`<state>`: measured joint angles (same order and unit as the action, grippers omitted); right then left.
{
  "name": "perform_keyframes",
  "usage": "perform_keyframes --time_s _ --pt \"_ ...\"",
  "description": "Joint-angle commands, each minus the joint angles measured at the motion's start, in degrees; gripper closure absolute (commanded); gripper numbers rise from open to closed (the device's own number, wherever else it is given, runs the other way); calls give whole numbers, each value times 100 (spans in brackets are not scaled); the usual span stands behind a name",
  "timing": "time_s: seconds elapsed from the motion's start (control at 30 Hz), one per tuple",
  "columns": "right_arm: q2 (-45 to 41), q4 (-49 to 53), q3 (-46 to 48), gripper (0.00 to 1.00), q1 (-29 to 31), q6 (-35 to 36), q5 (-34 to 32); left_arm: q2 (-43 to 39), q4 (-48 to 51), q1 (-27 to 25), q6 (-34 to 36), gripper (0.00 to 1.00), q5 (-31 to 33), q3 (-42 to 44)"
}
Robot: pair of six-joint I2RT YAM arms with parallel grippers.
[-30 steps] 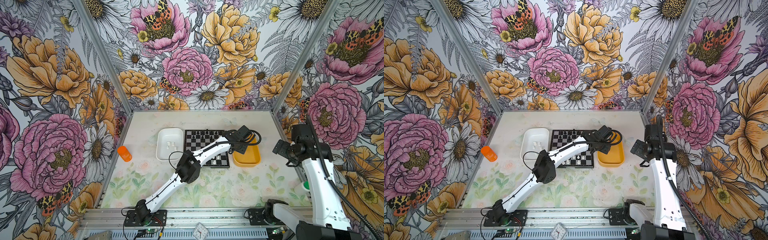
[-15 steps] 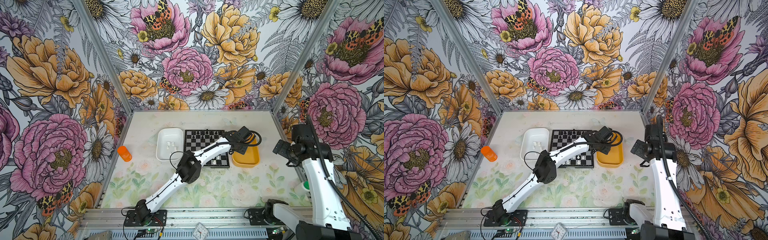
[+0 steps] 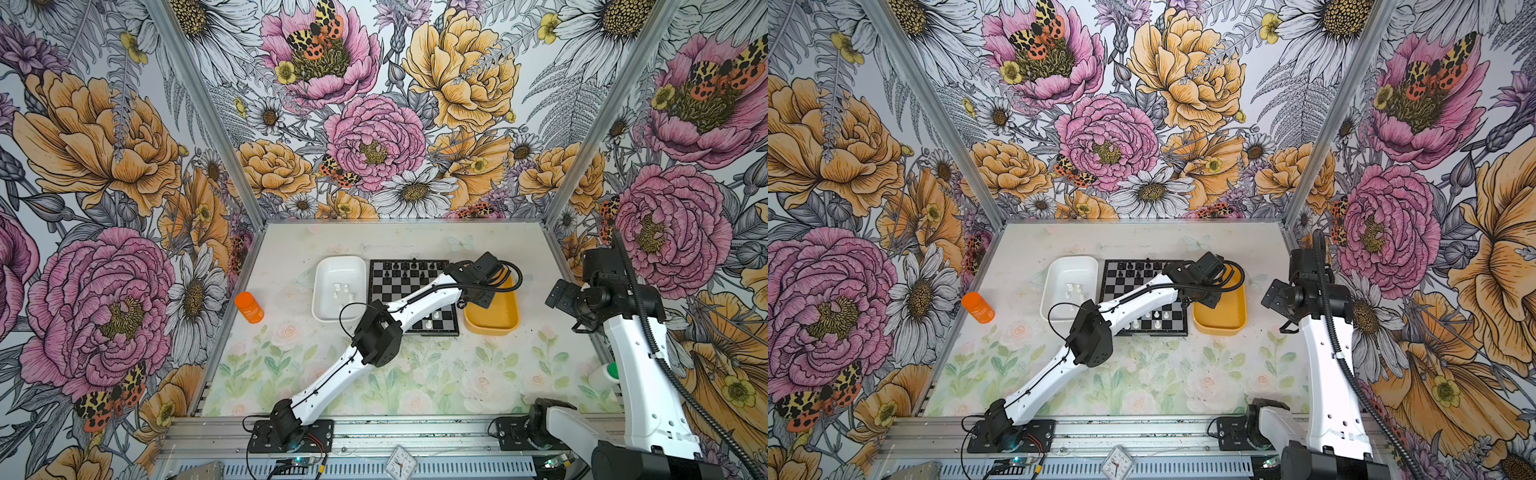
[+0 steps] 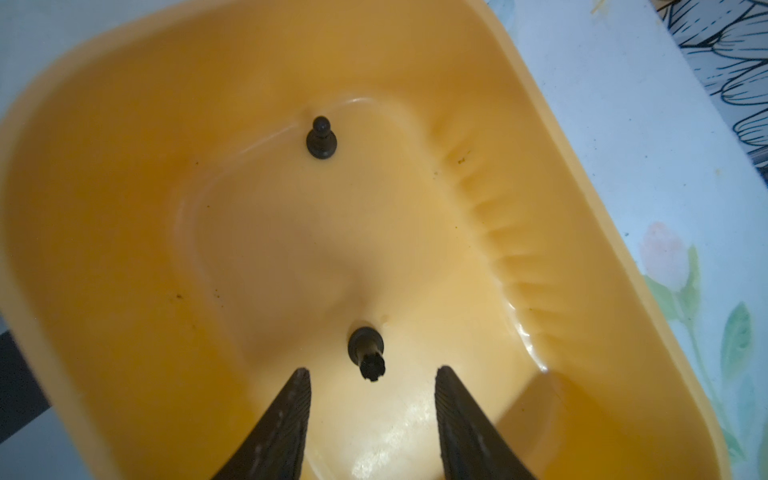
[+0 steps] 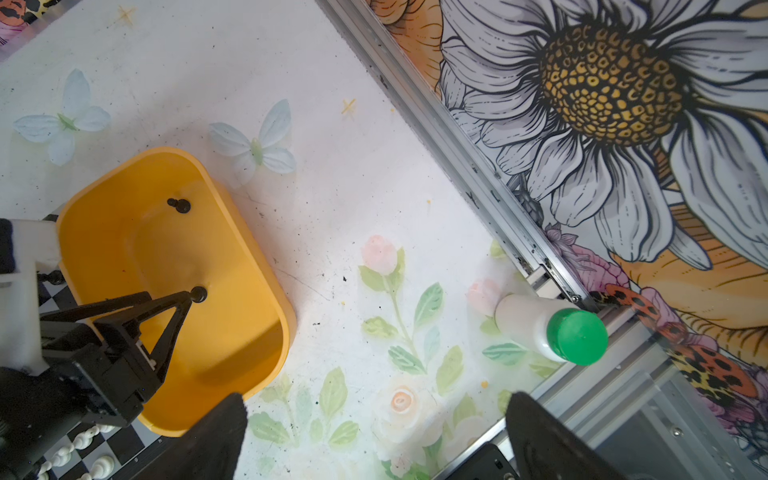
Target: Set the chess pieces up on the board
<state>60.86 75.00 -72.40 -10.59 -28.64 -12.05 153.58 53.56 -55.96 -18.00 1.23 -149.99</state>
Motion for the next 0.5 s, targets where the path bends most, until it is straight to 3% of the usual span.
perform_keyframes --time_s 0.0,0.47 --pt "-4 3 -73 0 -40 52 -87 -29 -115 68 42 49 71 35" --pt "-61 -1 -7 0 -51 69 -82 67 -127 58 31 49 9 -65"
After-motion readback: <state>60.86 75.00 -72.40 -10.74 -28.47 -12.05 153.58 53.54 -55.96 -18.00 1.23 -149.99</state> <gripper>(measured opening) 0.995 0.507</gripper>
